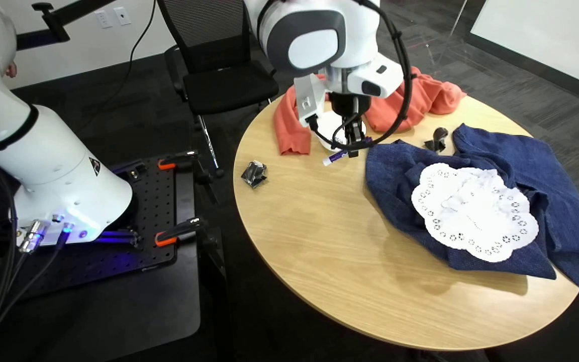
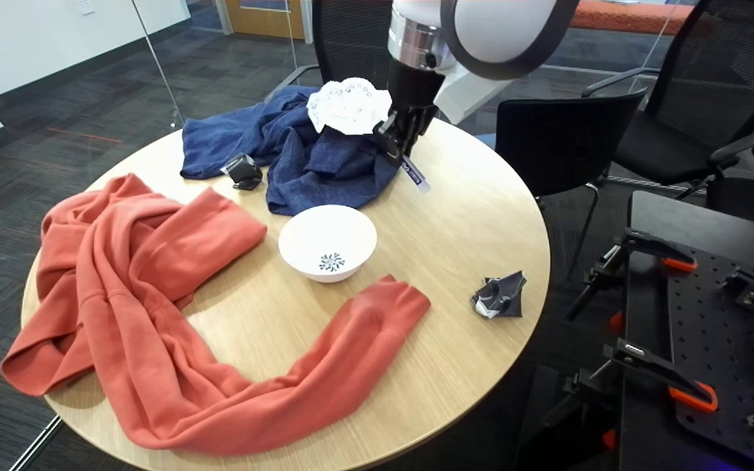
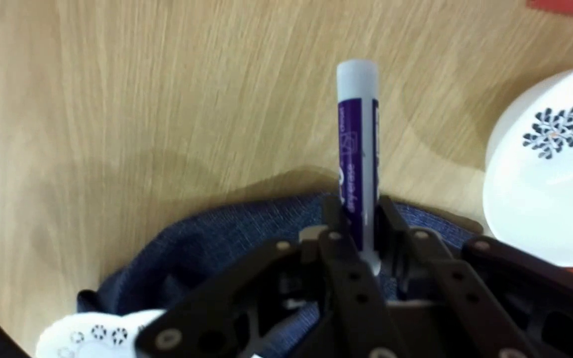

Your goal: Take the marker from the white bowl and put it on the table

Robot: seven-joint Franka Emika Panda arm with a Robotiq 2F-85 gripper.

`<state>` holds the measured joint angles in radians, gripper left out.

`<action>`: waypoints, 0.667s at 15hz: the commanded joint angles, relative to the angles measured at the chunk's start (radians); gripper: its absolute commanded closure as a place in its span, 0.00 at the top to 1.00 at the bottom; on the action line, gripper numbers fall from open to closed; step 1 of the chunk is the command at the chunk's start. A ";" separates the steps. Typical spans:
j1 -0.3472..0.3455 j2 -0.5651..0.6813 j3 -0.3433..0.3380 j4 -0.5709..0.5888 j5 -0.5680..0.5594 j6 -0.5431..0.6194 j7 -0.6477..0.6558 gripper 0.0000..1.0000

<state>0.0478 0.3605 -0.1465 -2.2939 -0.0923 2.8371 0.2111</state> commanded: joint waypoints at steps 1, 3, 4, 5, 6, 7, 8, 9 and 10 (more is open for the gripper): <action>-0.014 0.073 -0.007 -0.027 0.038 0.075 0.035 0.05; -0.027 0.118 0.005 -0.024 0.073 0.074 0.022 0.05; -0.029 0.137 0.008 -0.022 0.088 0.071 0.020 0.05; -0.033 0.152 0.013 -0.019 0.103 0.068 0.016 0.05; -0.034 0.164 0.016 -0.018 0.115 0.066 0.014 0.05; -0.035 0.172 0.017 -0.017 0.124 0.064 0.012 0.05; -0.036 0.177 0.018 -0.016 0.131 0.063 0.011 0.05; -0.031 0.179 0.013 -0.016 0.136 0.063 0.015 0.44; -0.028 0.170 0.009 -0.020 0.138 0.068 0.017 0.46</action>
<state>0.0277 0.5339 -0.1436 -2.3118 0.0233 2.8859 0.2245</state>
